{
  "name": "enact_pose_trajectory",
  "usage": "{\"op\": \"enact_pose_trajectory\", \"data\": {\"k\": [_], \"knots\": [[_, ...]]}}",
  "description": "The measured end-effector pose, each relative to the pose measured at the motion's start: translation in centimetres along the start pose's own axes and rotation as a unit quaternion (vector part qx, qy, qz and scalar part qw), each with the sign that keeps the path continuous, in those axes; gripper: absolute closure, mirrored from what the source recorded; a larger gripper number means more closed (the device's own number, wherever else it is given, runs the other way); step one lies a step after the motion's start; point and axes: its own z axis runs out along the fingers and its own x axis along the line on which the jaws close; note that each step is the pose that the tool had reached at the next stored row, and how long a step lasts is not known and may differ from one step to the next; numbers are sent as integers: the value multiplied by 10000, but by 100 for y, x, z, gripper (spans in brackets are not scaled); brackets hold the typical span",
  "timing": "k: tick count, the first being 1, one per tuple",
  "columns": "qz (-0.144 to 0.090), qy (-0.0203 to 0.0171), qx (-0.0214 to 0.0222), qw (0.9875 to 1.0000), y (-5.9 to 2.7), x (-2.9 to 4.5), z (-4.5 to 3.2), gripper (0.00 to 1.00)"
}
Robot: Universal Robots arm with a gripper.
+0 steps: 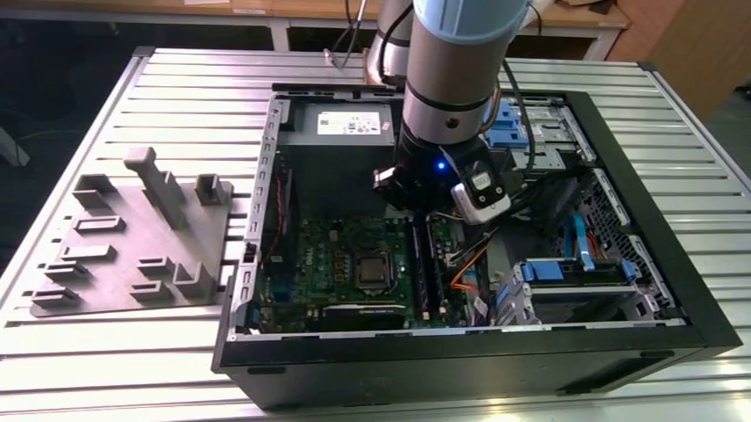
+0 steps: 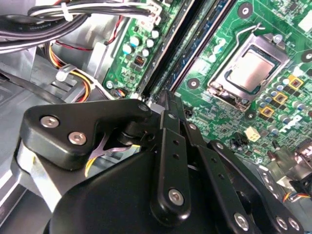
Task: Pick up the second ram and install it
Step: 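Press down the second ram until it locks into place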
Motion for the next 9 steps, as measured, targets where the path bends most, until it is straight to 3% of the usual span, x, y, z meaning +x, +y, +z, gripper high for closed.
{"op": "enact_pose_trajectory", "data": {"k": [9], "knots": [[-1,-2,56,10000,-154,-6,-8,93]]}}
